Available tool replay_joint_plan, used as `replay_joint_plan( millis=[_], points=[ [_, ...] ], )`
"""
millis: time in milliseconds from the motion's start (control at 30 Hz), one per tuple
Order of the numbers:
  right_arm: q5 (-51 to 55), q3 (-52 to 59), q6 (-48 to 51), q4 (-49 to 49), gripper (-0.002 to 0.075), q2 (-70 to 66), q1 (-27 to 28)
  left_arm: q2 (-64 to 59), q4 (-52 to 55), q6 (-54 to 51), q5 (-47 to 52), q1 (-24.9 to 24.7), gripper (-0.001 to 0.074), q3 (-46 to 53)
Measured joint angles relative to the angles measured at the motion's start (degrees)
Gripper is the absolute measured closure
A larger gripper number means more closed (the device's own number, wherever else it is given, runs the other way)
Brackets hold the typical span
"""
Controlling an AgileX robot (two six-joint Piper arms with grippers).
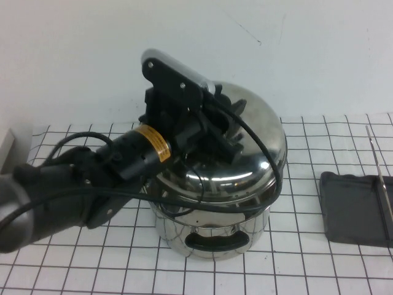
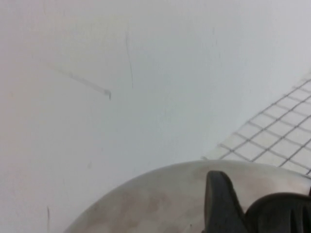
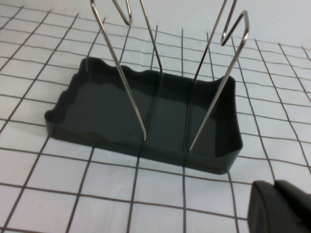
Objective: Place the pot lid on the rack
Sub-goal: Hand over the pot lid
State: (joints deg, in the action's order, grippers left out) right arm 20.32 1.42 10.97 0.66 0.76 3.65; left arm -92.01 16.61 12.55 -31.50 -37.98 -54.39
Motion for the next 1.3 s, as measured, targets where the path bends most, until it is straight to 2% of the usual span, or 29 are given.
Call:
replay_joint_plan(
  millis=[100, 200, 467, 533, 767, 1033, 1100, 1300],
  points=[
    [0.00, 0.00, 0.00, 0.00, 0.0729, 0.00, 0.00, 5.09, 2.73, 1.58, 0.50, 0.00, 0.0421, 0.00],
    [0.00, 0.00, 0.00, 0.00, 0.0729, 0.00, 0.00, 9.74, 5.60, 8.24, 0.73, 0.00, 0.0421, 0.00],
    [0.00, 0.00, 0.00, 0.00, 0.0729, 0.00, 0.00, 14.33, 11.69, 39.71, 0.29, 0.00, 0.0421, 0.00],
    [0.00, 0.00, 0.00, 0.00, 0.0729, 0.00, 0.00, 14.10, 12.58, 44.44, 0.55, 0.00, 0.0421, 0.00],
    [0.00, 0.00, 0.00, 0.00, 0.0729, 0.00, 0.00, 10.86, 13.15, 48.78, -0.93, 0.00, 0.0421, 0.00],
    [0.00, 0.00, 0.00, -0.66, 0.0729, 0.00, 0.00, 3.66, 13.15, 56.74, -16.18, 0.00, 0.0421, 0.00],
    [-0.12, 0.00, -1.85, 2.53, 0.0729, 0.00, 0.00, 1.82, 13.15, 57.20, -19.47, 0.00, 0.0421, 0.00],
    [0.01, 0.11, -12.80, 40.15, 0.0729, 0.00, 0.00, -3.94, 13.15, 61.20, -25.90, 0.00, 0.0421, 0.00]
  ],
)
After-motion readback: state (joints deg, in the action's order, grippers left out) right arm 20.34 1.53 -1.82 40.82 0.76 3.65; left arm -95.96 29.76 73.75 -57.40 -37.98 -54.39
